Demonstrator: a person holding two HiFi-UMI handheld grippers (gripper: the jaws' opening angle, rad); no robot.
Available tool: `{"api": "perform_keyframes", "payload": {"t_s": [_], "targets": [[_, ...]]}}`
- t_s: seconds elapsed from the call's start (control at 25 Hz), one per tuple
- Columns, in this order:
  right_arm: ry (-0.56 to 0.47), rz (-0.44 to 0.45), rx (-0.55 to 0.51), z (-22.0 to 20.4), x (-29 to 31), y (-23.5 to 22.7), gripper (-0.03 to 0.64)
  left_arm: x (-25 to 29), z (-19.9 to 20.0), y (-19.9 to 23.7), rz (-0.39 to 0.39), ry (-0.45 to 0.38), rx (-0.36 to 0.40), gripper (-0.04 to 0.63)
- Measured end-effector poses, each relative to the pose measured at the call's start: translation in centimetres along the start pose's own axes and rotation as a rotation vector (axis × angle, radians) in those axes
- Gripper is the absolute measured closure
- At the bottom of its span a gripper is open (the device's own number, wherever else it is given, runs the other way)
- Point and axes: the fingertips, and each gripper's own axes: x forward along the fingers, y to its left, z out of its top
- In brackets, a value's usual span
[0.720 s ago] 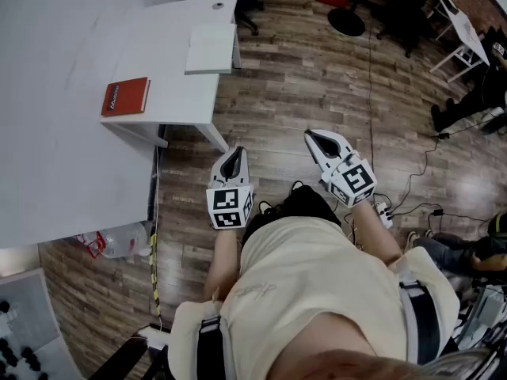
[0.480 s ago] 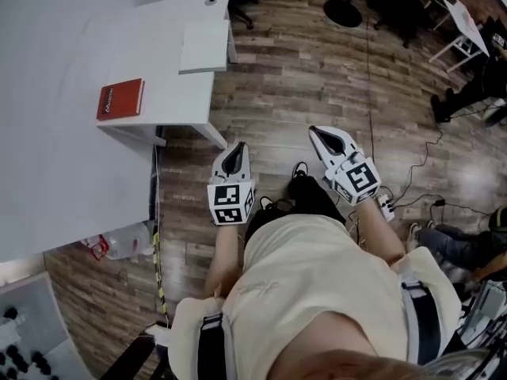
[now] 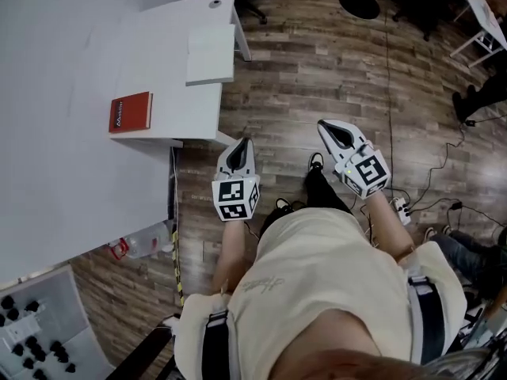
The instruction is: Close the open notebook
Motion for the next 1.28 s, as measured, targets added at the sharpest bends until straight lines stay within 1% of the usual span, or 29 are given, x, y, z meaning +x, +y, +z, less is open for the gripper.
{"api": "perform_keyframes", "payload": {"t_s": [0.2,0.32,0.44,0.6,0.72,0.8,0.88,1.0,1.08,1.16,1.28], "targets": [[-0.016,0.024,0.023,-0.1,2.2,-5.6,0.609,5.1,2.6,0.1,0.032,0.016,0.016,0.569],[-0.001,0.098,0.026,-0.7,3.5,-8.2,0.609,8.5,3.5,-0.4,0.032,0.023,-0.034,0.569],[0.01,0.163,0.015,-1.1,4.3,-10.8,0.609,11.2,4.8,-1.4,0.055,0.018,-0.08,0.569],[0.015,0.224,0.011,-1.4,6.1,-14.1,0.609,13.6,6.3,-1.7,0.105,0.012,-0.092,0.569],[0.039,0.261,-0.001,-1.9,8.3,-15.1,0.609,15.2,5.6,-0.9,0.119,0.06,-0.092,0.569],[0.045,0.284,0.021,-2.1,9.2,-14.9,0.609,16.0,5.0,-0.1,0.127,0.094,-0.098,0.569],[0.045,0.295,0.053,-2.3,9.8,-15.1,0.609,17.0,4.9,0.5,0.138,0.108,-0.109,0.569],[0.049,0.298,0.101,-2.9,10.8,-15.7,0.609,18.8,5.2,0.9,0.137,0.108,-0.106,0.569],[0.057,0.301,0.112,-3.3,12.1,-16.3,0.609,20.4,5.5,1.7,0.125,0.103,-0.097,0.569],[0.075,0.301,0.096,-3.2,13.9,-17.0,0.609,22.0,5.4,3.1,0.115,0.097,-0.099,0.569],[0.092,0.296,0.052,-2.3,16.9,-18.4,0.609,24.1,5.6,5.9,0.119,0.077,-0.125,0.569]]}}
